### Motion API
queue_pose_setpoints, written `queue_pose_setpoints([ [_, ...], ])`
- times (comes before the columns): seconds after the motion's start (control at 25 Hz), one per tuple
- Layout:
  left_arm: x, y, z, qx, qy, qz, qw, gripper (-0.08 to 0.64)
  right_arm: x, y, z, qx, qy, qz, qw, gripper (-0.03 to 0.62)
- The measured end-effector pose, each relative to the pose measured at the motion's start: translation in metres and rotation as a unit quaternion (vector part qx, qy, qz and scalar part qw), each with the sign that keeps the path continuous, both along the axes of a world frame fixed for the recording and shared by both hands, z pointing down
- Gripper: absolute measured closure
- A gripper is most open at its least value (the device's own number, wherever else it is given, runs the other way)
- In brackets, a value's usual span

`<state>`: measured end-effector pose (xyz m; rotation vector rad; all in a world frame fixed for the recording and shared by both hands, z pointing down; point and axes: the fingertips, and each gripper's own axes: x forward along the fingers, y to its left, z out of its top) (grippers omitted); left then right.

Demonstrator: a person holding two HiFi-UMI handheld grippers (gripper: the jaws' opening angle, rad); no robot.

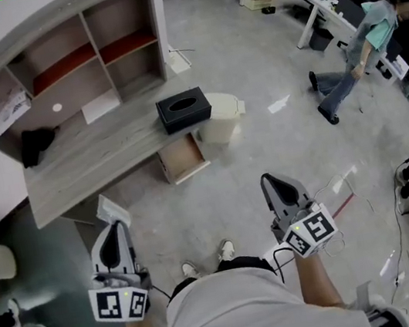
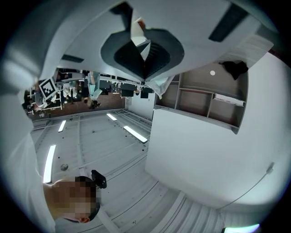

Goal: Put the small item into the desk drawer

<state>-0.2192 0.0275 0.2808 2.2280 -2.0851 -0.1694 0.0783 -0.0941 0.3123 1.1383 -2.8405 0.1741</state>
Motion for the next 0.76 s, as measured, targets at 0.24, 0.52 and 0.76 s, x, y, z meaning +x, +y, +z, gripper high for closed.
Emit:
queue_pose_setpoints([
  [0.24,0.018,-0.007,0.005,-0.007,0.004,0.015,0.9999,0.541,0.014,0.002,0.004,-0.008,0.004,0.005,1.000,0.571],
  [0.52,0.031,-0.015,0.005,-0.009,0.006,0.027,0.9996,0.541,0.022,0.001,0.003,-0.010,0.005,0.008,1.000,0.571],
  [0.76,0.035,-0.017,0.007,-0.009,0.006,0.029,0.9995,0.541,0.024,-0.001,0.005,-0.008,0.008,0.006,1.000,0.571],
])
